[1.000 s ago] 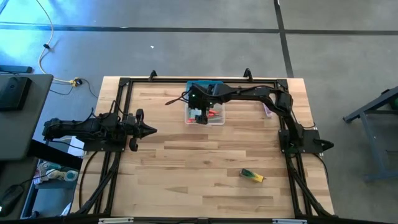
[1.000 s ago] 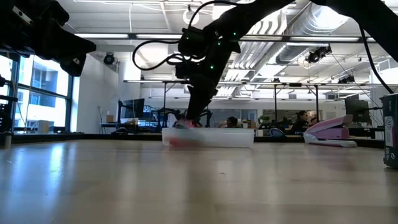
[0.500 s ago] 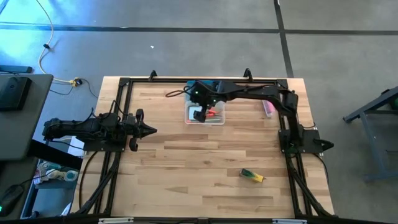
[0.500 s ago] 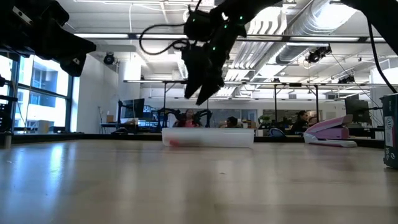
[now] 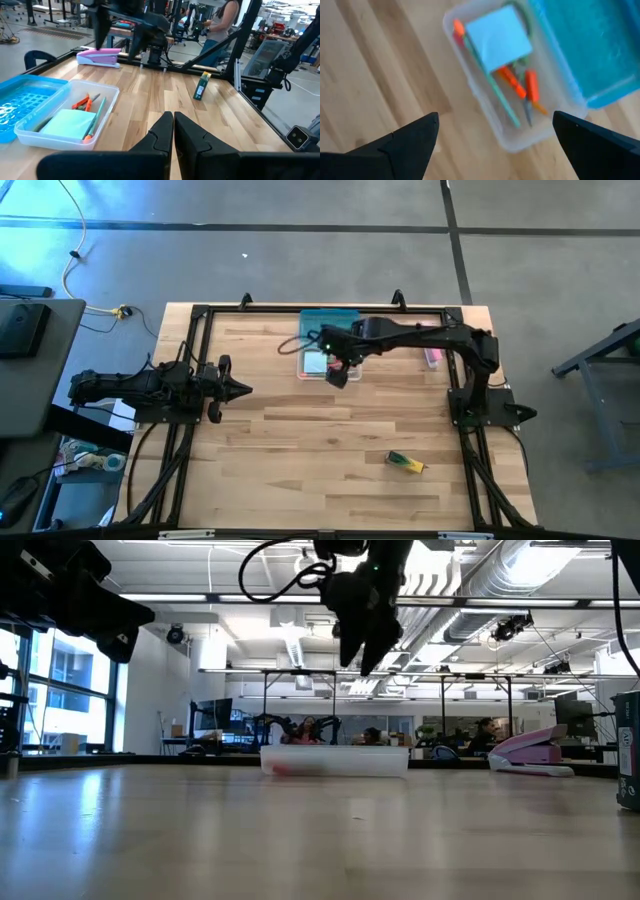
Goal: Pack school essentials
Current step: Put the yellow crayon box into the supply box
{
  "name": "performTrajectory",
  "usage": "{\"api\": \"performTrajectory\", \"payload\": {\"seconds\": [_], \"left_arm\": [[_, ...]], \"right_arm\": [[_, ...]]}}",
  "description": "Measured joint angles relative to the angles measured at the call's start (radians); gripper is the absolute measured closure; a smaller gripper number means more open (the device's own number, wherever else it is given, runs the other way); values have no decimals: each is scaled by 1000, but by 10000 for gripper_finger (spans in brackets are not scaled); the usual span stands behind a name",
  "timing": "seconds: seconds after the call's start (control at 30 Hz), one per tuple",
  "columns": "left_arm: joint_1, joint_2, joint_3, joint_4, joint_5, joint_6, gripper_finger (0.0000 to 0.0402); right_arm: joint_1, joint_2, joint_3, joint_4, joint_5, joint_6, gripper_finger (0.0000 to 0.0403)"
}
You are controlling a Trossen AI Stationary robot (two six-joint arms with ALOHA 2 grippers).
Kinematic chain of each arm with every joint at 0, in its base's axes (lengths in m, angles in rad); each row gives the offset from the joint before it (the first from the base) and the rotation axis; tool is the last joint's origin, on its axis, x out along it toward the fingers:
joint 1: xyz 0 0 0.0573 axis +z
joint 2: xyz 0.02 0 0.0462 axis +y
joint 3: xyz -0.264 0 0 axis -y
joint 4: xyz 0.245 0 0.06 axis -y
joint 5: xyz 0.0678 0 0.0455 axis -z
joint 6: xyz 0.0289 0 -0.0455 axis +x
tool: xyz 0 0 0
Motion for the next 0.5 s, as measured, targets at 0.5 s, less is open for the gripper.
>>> {"api": "performTrajectory", "payload": {"seconds": [0.5], "left_arm": [[0, 0, 0, 0, 0, 0, 396]], "right_arm": [[228, 5, 0, -256, 144, 171, 22]]}}
